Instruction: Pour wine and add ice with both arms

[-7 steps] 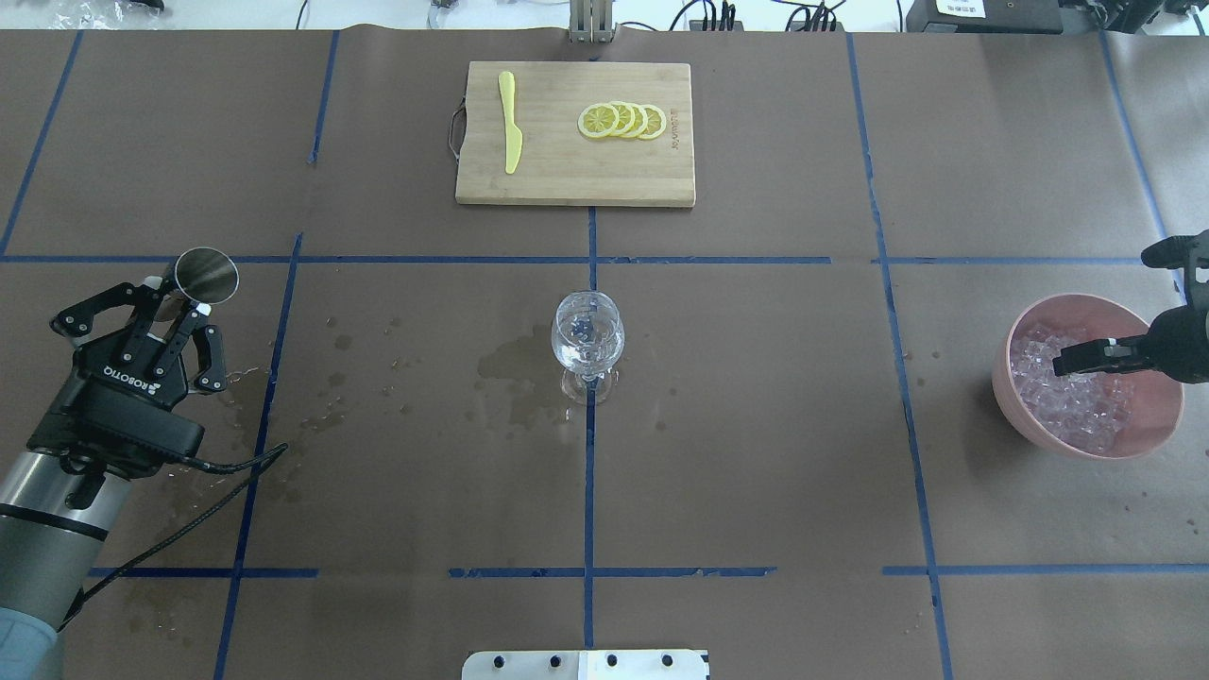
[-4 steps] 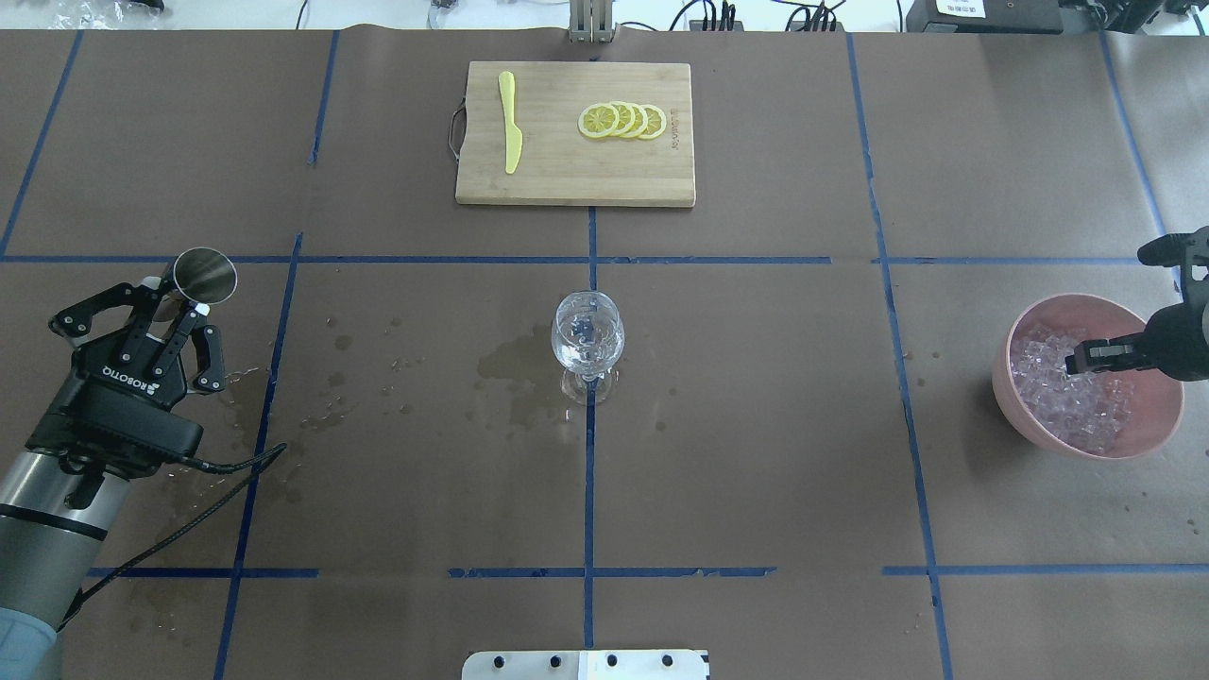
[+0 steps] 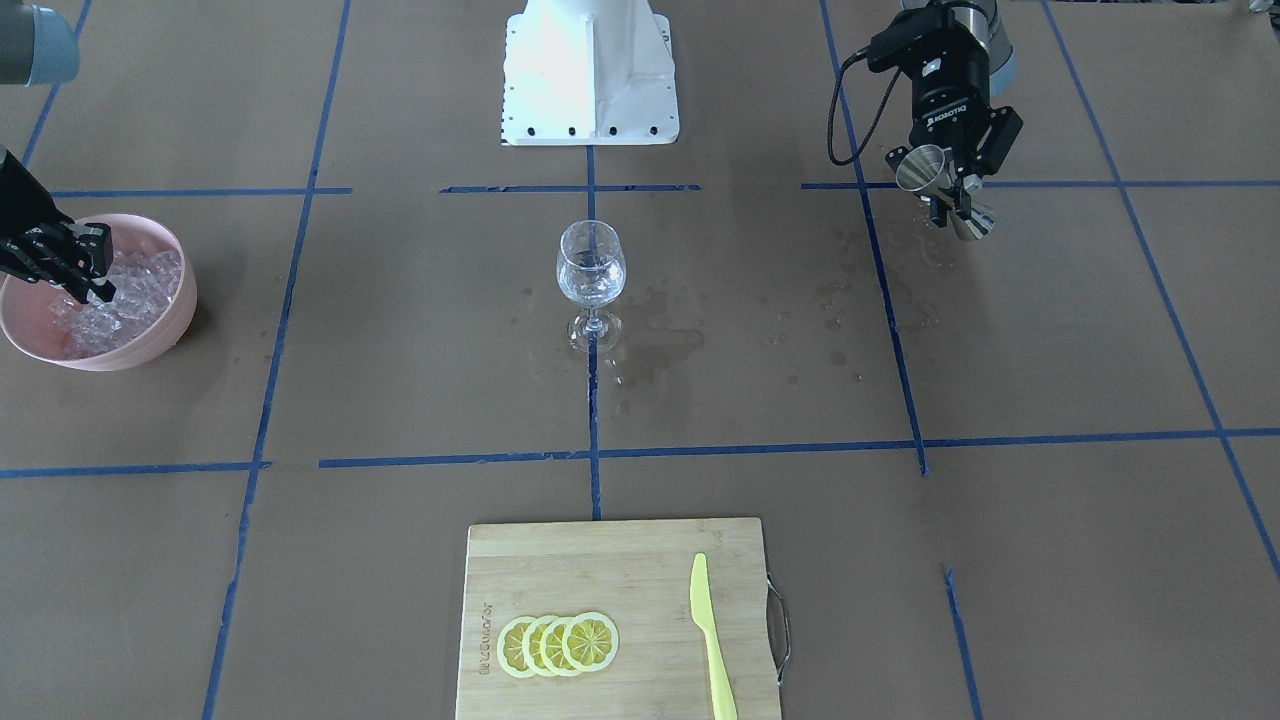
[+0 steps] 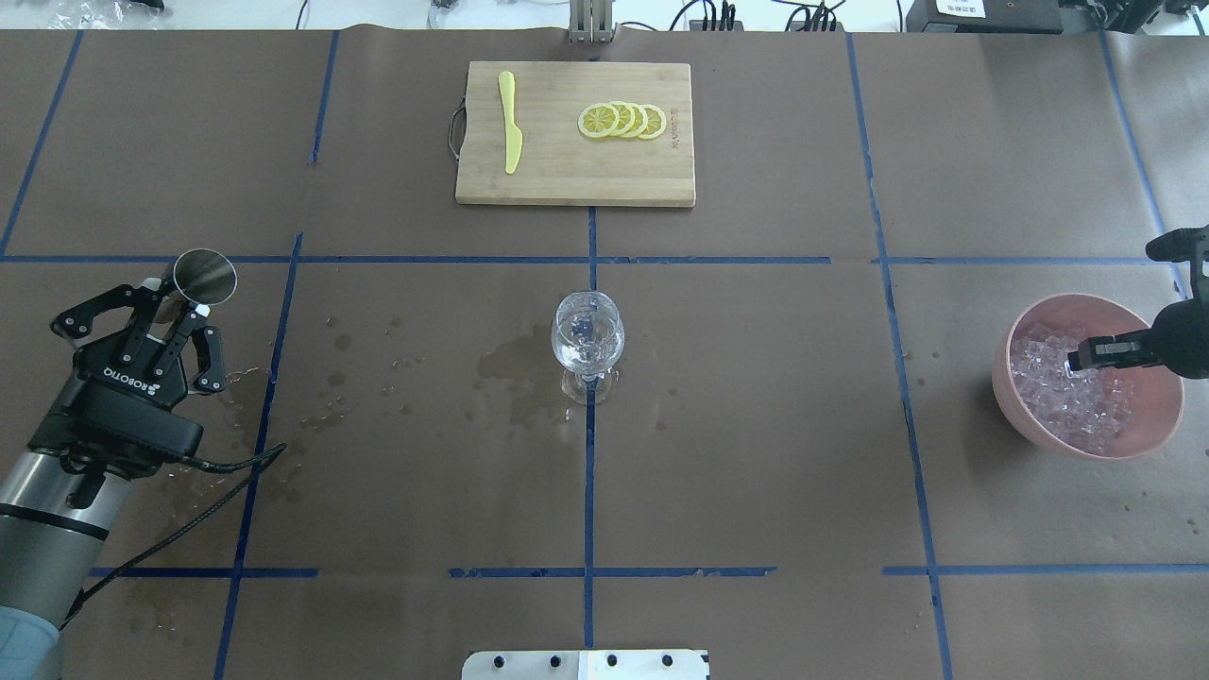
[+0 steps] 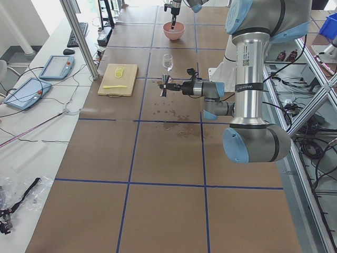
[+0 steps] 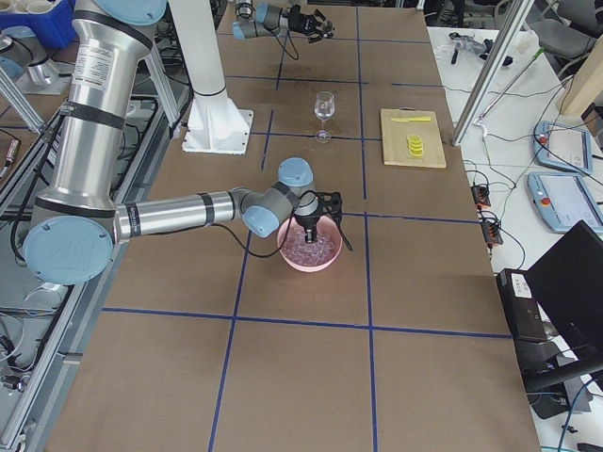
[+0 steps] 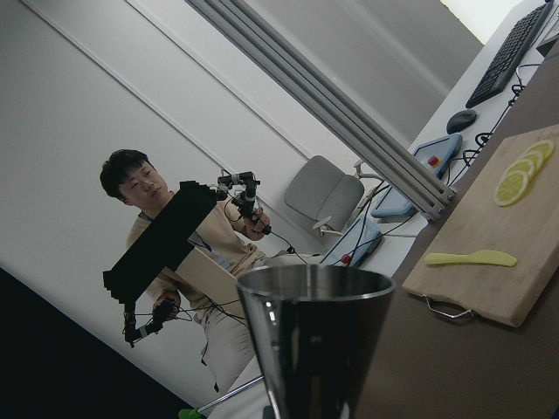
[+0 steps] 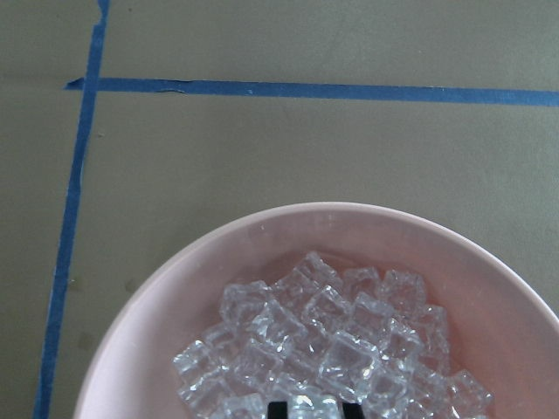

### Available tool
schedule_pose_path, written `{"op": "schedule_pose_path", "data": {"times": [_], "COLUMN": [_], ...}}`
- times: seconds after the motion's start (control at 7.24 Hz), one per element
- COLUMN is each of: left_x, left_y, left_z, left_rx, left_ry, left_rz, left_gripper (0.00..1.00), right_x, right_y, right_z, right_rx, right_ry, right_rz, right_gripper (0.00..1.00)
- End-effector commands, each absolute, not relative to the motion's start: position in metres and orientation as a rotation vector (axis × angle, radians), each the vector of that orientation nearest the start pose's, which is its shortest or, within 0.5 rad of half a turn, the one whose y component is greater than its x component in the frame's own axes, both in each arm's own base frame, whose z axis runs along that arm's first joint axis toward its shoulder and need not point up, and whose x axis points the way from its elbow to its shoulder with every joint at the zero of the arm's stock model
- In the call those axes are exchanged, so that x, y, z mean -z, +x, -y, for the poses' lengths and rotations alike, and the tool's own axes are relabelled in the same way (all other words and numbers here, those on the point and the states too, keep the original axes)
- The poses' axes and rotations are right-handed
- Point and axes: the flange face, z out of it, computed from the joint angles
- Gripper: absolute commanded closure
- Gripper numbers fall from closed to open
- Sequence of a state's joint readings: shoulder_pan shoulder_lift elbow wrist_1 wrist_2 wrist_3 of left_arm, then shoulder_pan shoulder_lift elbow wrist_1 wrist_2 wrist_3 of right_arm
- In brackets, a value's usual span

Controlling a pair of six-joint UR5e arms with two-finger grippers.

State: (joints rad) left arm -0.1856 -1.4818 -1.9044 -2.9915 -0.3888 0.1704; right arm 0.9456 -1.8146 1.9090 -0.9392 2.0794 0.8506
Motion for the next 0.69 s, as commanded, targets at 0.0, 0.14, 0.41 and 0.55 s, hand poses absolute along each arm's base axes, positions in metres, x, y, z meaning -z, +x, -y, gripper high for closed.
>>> {"op": "schedule_pose_path", "data": {"times": [0.0, 0.14, 0.41, 0.55], "left_x": [-0.404, -0.426, -0.440, -0.460], "left_y": [0.330, 0.342, 0.343, 0.348], "left_z": [0.291, 0.291, 0.290, 0.290], "left_rx": [-0.107, -0.042, 0.089, 0.171], "left_ry": [1.576, 1.533, 1.471, 1.426], "left_rz": [-0.227, -0.343, -0.510, -0.576], "left_gripper": [1.00, 1.00, 1.00, 1.00], "right_x": [-0.515, -0.514, -0.504, -0.497], "right_y": [-0.171, -0.169, -0.160, -0.157], "right_z": [0.389, 0.389, 0.391, 0.391], "right_rx": [-0.032, -0.035, -0.046, -0.046], "right_ry": [0.222, 0.224, 0.236, 0.236], "right_rz": [0.861, 0.862, 0.882, 0.902], "right_gripper": [1.00, 1.00, 1.00, 1.00]}}
